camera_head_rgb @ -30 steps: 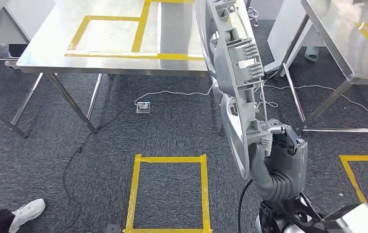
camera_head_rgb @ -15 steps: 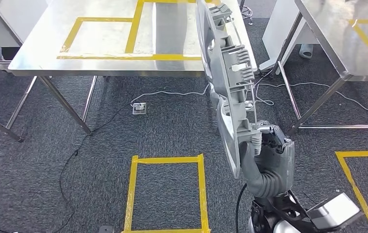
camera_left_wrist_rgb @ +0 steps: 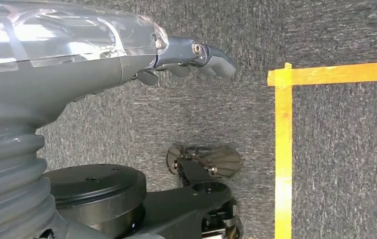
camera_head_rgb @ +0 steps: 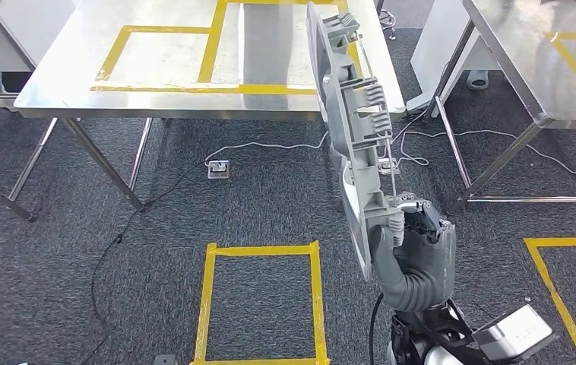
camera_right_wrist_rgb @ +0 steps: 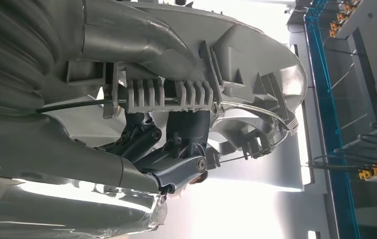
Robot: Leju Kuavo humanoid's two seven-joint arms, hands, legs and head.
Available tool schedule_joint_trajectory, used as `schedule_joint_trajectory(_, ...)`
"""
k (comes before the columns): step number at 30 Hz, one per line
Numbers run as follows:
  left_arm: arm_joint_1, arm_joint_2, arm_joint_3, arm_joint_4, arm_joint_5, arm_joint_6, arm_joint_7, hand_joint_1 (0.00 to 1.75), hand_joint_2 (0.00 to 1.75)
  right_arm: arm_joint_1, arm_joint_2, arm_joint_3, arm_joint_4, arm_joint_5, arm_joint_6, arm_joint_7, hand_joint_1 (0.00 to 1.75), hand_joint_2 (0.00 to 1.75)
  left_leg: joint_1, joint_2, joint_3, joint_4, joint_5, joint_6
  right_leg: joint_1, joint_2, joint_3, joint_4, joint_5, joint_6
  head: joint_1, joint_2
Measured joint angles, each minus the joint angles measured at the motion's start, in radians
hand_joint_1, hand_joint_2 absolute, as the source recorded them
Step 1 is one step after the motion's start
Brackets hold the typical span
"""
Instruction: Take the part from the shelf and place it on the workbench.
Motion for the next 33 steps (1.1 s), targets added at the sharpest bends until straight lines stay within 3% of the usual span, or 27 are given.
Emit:
schedule_joint_trajectory(6,0.0,-0.013,0.0,0.0,-0.021,-0.008,-0.023,0.0,1.75,-0.002,0.0,0.001,-0.024,0.044,-0.002,0.065,1.75,1.75,0.0,0.0,0.0,0.0,0.0,0.001,0.0,0.0,0.0,-0.001,0.0,0.0,0.0,0.0)
schedule_joint_trajectory(12,0.0,-0.029,-0.001,0.0,-0.025,-0.013,0.012,0.0,1.75,-0.006,0.0,0.002,-0.043,0.059,-0.013,0.069,1.75,1.75,0.0,0.0,0.0,0.0,-0.001,0.001,0.0,0.0,0.001,-0.001,0.0,0.0,0.0,0.0)
schedule_joint_trajectory(33,0.001,-0.049,-0.001,0.0,-0.033,-0.009,-0.034,0.0,1.75,-0.015,-0.003,0.005,-0.064,0.093,-0.013,0.102,1.75,1.75,0.0,-0.002,0.001,0.0,-0.001,0.001,0.0,0.0,0.001,-0.001,0.0,0.0,0.0,0.0)
